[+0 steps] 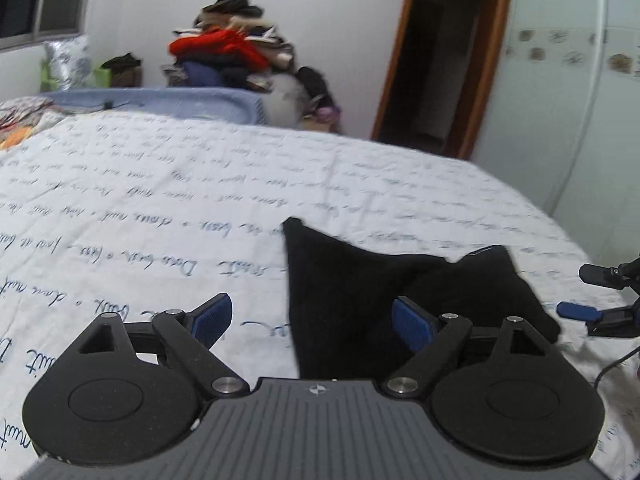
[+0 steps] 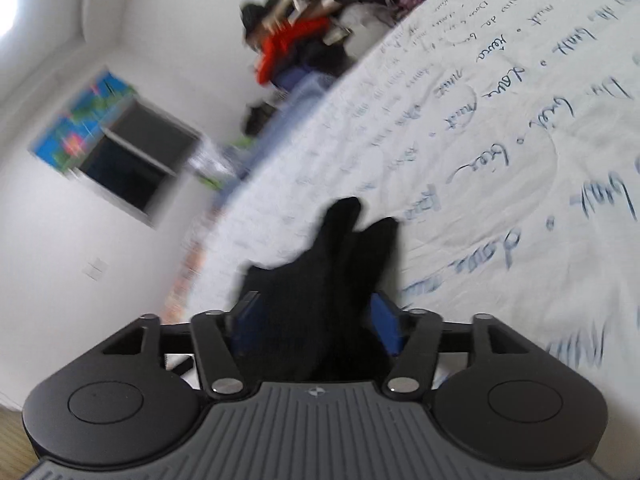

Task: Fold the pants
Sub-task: 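Release the trousers and lift both grippers away from the stack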

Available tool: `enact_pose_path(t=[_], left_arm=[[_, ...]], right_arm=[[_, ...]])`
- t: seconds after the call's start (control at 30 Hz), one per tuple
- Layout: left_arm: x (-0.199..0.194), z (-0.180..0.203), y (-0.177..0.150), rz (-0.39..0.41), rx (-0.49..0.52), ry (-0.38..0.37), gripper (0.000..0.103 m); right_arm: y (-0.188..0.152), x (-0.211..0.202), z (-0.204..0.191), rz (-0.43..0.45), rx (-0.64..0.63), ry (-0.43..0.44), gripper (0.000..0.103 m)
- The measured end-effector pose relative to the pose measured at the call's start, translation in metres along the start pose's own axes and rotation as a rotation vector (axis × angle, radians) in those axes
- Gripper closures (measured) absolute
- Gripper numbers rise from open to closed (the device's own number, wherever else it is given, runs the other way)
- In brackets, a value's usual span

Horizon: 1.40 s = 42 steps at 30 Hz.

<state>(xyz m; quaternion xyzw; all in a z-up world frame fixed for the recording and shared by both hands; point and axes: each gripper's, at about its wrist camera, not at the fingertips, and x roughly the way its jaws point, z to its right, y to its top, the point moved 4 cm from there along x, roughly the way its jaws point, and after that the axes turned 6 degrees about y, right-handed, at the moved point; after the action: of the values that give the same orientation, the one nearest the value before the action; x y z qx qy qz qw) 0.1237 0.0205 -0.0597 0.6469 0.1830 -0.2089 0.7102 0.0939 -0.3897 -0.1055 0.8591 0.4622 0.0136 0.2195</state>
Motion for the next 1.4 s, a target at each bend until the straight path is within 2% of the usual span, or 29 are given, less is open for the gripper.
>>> enact_pose_path(t=[0.07,0.17,0.27,0.33,0.4,0.47,0.5,0.53,0.63,0.7,0.8,0.9,1.03,1.1,1.17,1.2,1.23,1.27,1.33,1.37,1.4], left_arm=[[0.004,0.009,-0.005,-0.023,0.019,-0.027,0.013],[0.021,0.016,-0.024,-0.080,0.044,0.010,0.014],[0.032,0.015,-0.042,-0.130,0.018,0.013,0.012],[0.030,0.012,-0.052,-0.130,-0.001,0.012,0.008],[0.030,0.014,-0.057,-0.112,0.021,0.029,0.005],[0.031,0.017,-0.059,-0.104,0.031,0.039,0.002],[0.032,0.018,-0.059,-0.103,0.037,0.044,0.001],[0.033,0.018,-0.059,-0.104,0.041,0.047,0.000],[0.034,0.015,-0.055,-0.132,0.035,0.029,0.000],[0.033,0.011,-0.052,-0.164,0.032,0.017,0.000],[0.037,0.011,-0.058,-0.162,0.044,0.018,0.001],[0.040,0.014,-0.066,-0.119,0.048,0.036,0.002],[0.030,0.006,-0.058,-0.120,0.028,0.034,0.004],[0.013,-0.008,-0.050,-0.102,-0.011,0.037,0.007],[-0.011,-0.031,-0.040,-0.038,-0.050,0.050,0.006],[-0.023,-0.044,-0.035,-0.005,-0.064,0.070,0.006],[-0.035,-0.058,-0.029,0.025,-0.068,0.104,0.006],[-0.045,-0.072,-0.022,0.050,-0.069,0.146,0.007],[-0.066,-0.103,-0.004,0.104,-0.096,0.228,0.007],[-0.076,-0.118,0.007,0.130,-0.119,0.264,0.007],[-0.083,-0.131,0.018,0.155,-0.142,0.295,0.007]], right_arm=[[-0.013,0.002,-0.005,-0.027,0.025,0.031,0.040],[-0.021,0.004,-0.001,-0.030,-0.019,-0.075,0.040],[-0.017,0.011,0.008,-0.029,-0.009,-0.111,0.040],[-0.018,0.023,0.009,-0.059,-0.029,-0.135,0.040],[-0.023,0.034,0.008,-0.091,-0.052,-0.148,0.040],[-0.029,0.040,0.002,-0.111,-0.122,-0.172,0.041],[-0.031,0.041,-0.001,-0.117,-0.146,-0.187,0.050],[-0.031,0.042,0.000,-0.128,-0.156,-0.205,0.069],[-0.028,0.032,0.007,-0.128,-0.118,-0.178,0.080],[-0.026,0.026,0.005,-0.124,-0.126,-0.183,0.082],[-0.033,0.033,0.009,-0.144,-0.186,-0.219,0.082],[-0.034,0.031,0.017,-0.116,-0.149,-0.176,0.083],[-0.035,0.011,0.018,-0.046,-0.034,-0.125,0.079],[-0.035,-0.019,0.013,0.034,0.054,-0.111,0.076],[-0.038,-0.064,0.001,0.149,0.048,-0.114,0.073],[-0.041,-0.089,-0.006,0.205,0.028,-0.162,0.069],[-0.043,-0.116,-0.014,0.265,-0.015,-0.270,0.068],[-0.045,-0.143,-0.028,0.325,-0.124,-0.462,0.068],[-0.048,-0.188,-0.064,0.416,-0.442,-0.933,0.066],[-0.050,-0.206,-0.080,0.461,-0.583,-1.139,0.064],[-0.052,-0.221,-0.093,0.496,-0.718,-1.318,0.052]])
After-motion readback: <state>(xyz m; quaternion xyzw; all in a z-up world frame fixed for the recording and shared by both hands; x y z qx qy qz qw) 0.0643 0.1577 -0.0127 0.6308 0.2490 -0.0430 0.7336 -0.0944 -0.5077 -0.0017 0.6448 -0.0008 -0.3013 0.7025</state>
